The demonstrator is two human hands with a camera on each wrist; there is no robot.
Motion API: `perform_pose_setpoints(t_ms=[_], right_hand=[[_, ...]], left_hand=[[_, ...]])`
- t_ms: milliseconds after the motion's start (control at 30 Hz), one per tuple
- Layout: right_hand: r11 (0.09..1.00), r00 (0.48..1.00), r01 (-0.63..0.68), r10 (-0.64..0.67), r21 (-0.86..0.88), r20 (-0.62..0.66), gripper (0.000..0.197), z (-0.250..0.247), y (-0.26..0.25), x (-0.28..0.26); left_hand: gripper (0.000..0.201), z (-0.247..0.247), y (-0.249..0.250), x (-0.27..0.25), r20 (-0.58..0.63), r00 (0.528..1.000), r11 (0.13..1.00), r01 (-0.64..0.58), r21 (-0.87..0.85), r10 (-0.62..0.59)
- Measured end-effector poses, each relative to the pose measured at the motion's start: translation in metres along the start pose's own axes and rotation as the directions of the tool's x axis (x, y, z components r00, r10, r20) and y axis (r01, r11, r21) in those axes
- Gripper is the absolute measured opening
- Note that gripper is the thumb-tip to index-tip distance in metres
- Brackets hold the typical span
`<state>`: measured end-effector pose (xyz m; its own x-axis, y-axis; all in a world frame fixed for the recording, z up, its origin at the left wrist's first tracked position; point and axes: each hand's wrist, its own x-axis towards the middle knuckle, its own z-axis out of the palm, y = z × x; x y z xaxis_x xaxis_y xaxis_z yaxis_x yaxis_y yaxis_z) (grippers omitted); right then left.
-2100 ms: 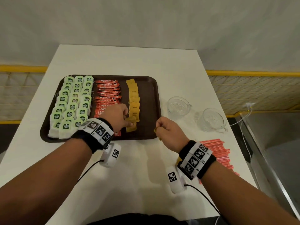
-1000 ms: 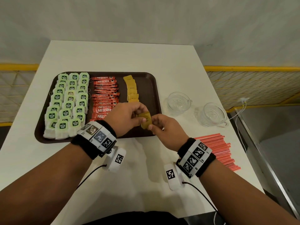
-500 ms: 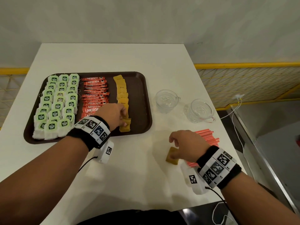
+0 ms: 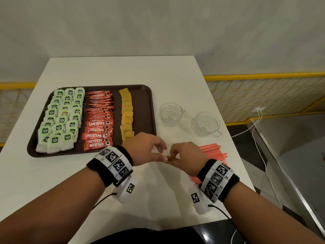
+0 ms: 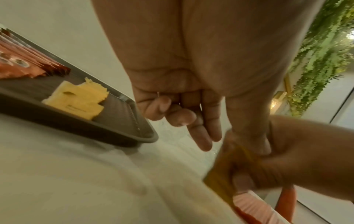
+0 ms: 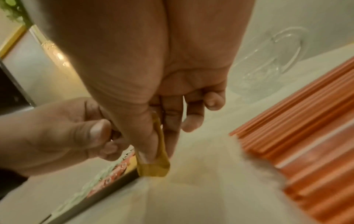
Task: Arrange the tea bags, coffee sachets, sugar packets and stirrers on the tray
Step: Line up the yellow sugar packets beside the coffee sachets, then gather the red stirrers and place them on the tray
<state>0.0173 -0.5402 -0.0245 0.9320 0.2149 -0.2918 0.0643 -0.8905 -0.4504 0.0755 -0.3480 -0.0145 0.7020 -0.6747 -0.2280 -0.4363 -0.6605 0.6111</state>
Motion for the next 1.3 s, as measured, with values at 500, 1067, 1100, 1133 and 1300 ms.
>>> perform_pose_setpoints(t_ms=[500, 1067, 1100, 1133, 1300], right_hand=[[0.954, 0.978, 0.056, 0.006, 0.294, -0.208, 0.025, 0.013, -0.026, 0.024], [0.99, 0.971, -0.132, 0.141, 0.058, -0.193, 0.018, -0.03, 0.087, -0.052], [0.99, 0.973, -0.132, 0.139, 0.047, -0.186, 0.021, -0.035, 0.096, -0.055], [0.992, 0.975, -0.12, 0.123, 0.029, -0.183, 0.023, -0.04, 0.105, -0.057], [0.994, 0.992, -0.079, 0.07, -0.076, -0.109, 0.039, -0.06, 0.142, -0.055]], left_hand=[[0.021, -0.047, -0.074, -0.021, -0.35, 0.852, 0.92, 0.378, -0.103, -0.39], [0.032, -0.021, -0.031, -0.001, -0.433, 0.795, 0.889, 0.457, -0.035, -0.425], [0.026, -0.015, -0.014, 0.004, -0.433, 0.819, 0.913, 0.407, -0.024, -0.377], [0.023, -0.008, 0.003, 0.01, -0.418, 0.846, 0.933, 0.36, -0.012, -0.331], [0.04, 0.051, 0.062, 0.055, -0.186, 0.969, 0.979, 0.183, 0.086, -0.164]])
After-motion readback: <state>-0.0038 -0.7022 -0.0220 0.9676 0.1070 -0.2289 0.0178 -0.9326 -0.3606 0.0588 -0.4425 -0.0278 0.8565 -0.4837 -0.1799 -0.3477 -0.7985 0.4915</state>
